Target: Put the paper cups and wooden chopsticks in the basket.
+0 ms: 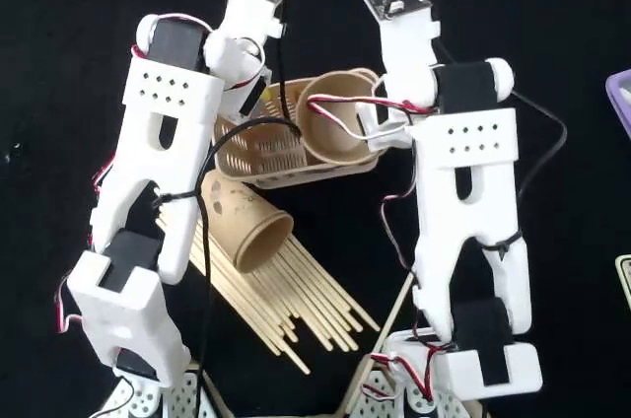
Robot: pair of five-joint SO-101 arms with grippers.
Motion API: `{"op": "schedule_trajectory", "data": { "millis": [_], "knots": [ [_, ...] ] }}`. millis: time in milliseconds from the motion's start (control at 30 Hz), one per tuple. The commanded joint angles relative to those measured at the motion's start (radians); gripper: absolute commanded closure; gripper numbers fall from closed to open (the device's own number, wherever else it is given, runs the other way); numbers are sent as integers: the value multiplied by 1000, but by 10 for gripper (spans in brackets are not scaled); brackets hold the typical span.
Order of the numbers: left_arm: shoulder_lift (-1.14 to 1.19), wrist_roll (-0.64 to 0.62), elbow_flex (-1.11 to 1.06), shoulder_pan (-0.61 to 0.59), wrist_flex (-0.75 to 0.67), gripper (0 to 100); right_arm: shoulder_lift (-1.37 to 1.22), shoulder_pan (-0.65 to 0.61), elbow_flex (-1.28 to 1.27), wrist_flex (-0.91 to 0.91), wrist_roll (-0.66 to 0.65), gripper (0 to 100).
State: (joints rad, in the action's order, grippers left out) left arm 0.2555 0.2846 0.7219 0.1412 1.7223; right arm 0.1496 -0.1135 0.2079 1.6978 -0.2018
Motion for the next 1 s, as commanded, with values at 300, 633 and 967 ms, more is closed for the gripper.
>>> {"op": "schedule_trajectory", "data": {
  "millis": [300,633,967],
  "knots": [
    [190,-2,231,-58,-43,749,-117,28,-2,-138,-3,779],
    [204,-2,441,-73,-35,746,-128,-6,275,-89,-46,762],
    [201,-3,499,-77,-52,746,-119,-60,384,-98,-72,760]
  ]
}}
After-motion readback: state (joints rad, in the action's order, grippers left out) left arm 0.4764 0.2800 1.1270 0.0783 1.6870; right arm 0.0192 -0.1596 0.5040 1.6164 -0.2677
